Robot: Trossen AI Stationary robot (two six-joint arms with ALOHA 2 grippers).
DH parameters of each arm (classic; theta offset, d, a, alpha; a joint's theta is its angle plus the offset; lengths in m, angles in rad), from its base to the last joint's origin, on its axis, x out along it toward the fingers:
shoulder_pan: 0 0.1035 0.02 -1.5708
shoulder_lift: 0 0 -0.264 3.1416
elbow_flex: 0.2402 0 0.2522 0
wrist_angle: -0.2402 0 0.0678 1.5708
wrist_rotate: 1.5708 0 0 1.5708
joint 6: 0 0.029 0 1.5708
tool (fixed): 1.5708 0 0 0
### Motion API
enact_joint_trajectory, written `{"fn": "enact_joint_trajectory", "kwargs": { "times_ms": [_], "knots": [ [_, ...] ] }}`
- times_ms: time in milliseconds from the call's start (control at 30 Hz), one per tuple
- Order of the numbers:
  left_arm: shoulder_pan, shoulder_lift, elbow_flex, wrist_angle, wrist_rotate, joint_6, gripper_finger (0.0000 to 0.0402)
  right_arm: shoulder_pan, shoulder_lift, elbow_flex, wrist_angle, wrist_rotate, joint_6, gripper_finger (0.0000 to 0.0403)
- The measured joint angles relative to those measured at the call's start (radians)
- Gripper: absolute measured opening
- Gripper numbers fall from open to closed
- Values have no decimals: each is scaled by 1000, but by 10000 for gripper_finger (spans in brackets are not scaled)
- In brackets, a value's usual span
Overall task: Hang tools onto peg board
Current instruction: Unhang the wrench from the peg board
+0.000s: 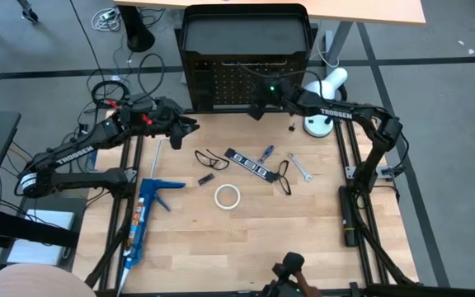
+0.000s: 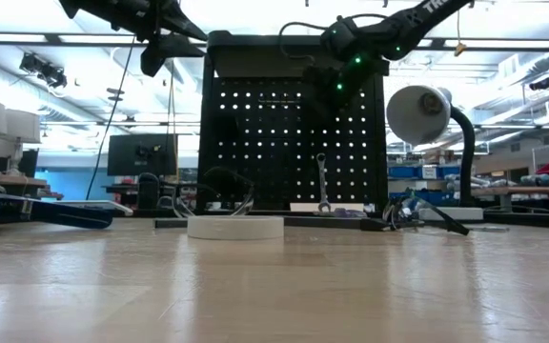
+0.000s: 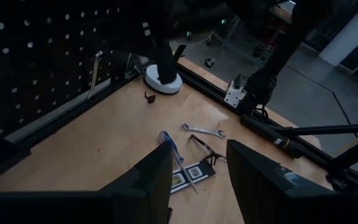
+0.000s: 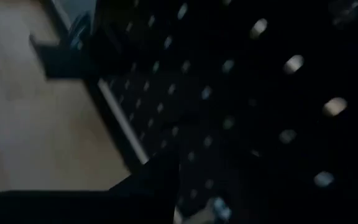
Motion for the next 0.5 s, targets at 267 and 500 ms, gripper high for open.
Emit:
{"fn": "enact_joint_trajectory", "kwargs": {
  "times_ms": [267,500],
  "knots": [
    [0,-1,0,2,4,-6,156,-12,0,-1,-127,-74,-33,127],
    [0,-1,0,1,4,-7,156,-13,1,-1,-126,-109,-110,178]
  ]
}}
